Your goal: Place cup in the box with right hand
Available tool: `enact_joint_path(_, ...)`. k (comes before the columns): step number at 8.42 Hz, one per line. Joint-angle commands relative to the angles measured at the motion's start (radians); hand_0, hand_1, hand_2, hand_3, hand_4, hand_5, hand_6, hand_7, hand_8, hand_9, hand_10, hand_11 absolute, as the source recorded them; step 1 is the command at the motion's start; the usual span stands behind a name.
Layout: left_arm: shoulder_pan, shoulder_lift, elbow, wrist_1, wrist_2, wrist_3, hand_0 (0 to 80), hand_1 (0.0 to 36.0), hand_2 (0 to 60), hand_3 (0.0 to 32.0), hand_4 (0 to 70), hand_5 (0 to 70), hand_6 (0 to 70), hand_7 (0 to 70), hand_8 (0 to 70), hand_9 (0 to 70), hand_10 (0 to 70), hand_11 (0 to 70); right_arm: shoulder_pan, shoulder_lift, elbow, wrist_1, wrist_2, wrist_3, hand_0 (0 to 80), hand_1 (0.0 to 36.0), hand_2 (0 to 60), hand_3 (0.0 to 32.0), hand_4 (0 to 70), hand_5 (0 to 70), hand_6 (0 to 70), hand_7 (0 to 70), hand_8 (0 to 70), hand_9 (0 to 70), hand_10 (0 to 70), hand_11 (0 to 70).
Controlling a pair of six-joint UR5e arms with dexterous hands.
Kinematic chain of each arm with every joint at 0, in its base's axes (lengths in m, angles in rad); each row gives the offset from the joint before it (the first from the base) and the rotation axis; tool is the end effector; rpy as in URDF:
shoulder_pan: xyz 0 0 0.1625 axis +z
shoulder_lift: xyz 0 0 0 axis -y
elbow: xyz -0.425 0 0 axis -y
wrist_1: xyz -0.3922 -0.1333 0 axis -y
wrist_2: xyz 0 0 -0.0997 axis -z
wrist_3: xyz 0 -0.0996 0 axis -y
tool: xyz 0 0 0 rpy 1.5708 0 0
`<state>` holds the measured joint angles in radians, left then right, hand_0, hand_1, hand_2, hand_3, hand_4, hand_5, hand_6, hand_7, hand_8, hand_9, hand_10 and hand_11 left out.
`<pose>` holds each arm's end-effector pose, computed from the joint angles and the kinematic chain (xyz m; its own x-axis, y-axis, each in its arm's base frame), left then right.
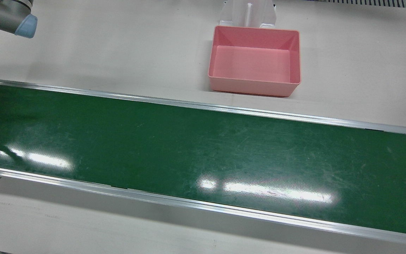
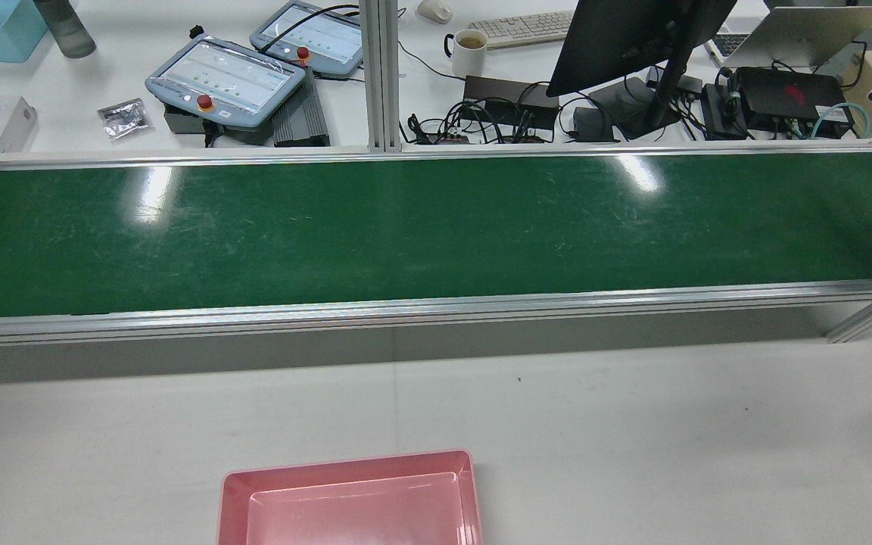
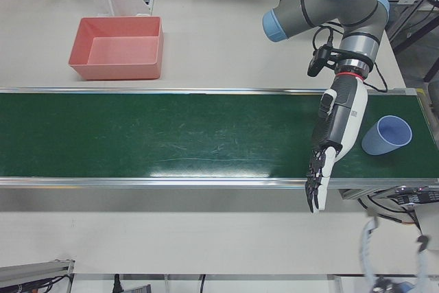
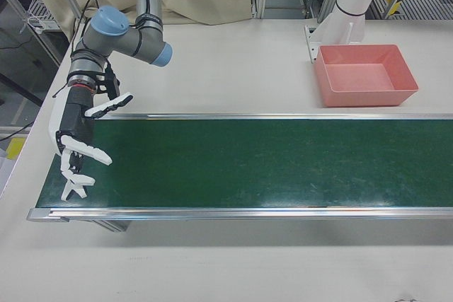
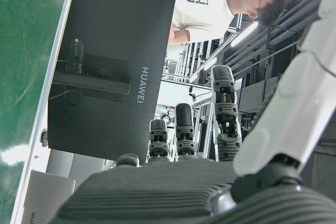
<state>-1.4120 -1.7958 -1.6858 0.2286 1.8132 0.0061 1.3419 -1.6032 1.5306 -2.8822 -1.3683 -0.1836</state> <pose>-0.0176 -0.5818 0.5343 -0.9209 -0.3884 -0.0327 -0.0120 0.1121 -0.9936 0.0377 -0.5137 0.6956 -0.9898 -0.0037 0.1427 -0.1409 0.1833 -0.9729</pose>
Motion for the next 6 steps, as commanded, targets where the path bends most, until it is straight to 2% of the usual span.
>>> enact_joint_path(1,0.001,0.0,0.0,0.0,-0.002,0.0,0.0,0.0,0.0,0.0,0.0,0.0,0.0,0.0,0.0,0.0,0.0,0.0,-0.01,-0.017,0.075,-0.172,0.006,-0.008,51.3,1.8,0.0,3.6,36.9,2.2,7.4,43.2,7.4,19.2,0.0,0.0)
enact_joint_path(2,-0.001,0.001,0.0,0.0,0.0,0.0,0.0,0.0,0.0,0.0,0.0,0.0,0.0,0.0,0.0,0.0,0.0,0.0,-0.015,-0.017,0.072,-0.172,0.006,-0.007,51.3,1.6,0.0,3.2,38.4,2.1,7.6,44.1,7.4,19.5,0.0,0.0)
enact_joint_path(4,-0.001,0.0,0.0,0.002,0.0,0.0,0.0,0.0,0.0,0.0,0.0,0.0,0.0,0.0,0.0,0.0,0.0,0.0,-0.01,-0.017,0.075,-0.17,0.006,0.004,50.9,1.3,0.0,3.2,32.7,2.4,6.6,37.0,7.5,18.4,0.0,0.0)
enact_joint_path(6,0.001,0.0,0.0,0.0,0.0,0.0,0.0,0.0,0.0,0.0,0.0,0.0,0.0,0.0,0.0,0.0,0.0,0.0,-0.01,-0.017,0.077,-0.17,0.005,0.006,50.7,1.1,0.0,3.0,31.3,2.5,6.5,35.8,7.5,18.2,0.0,0.0)
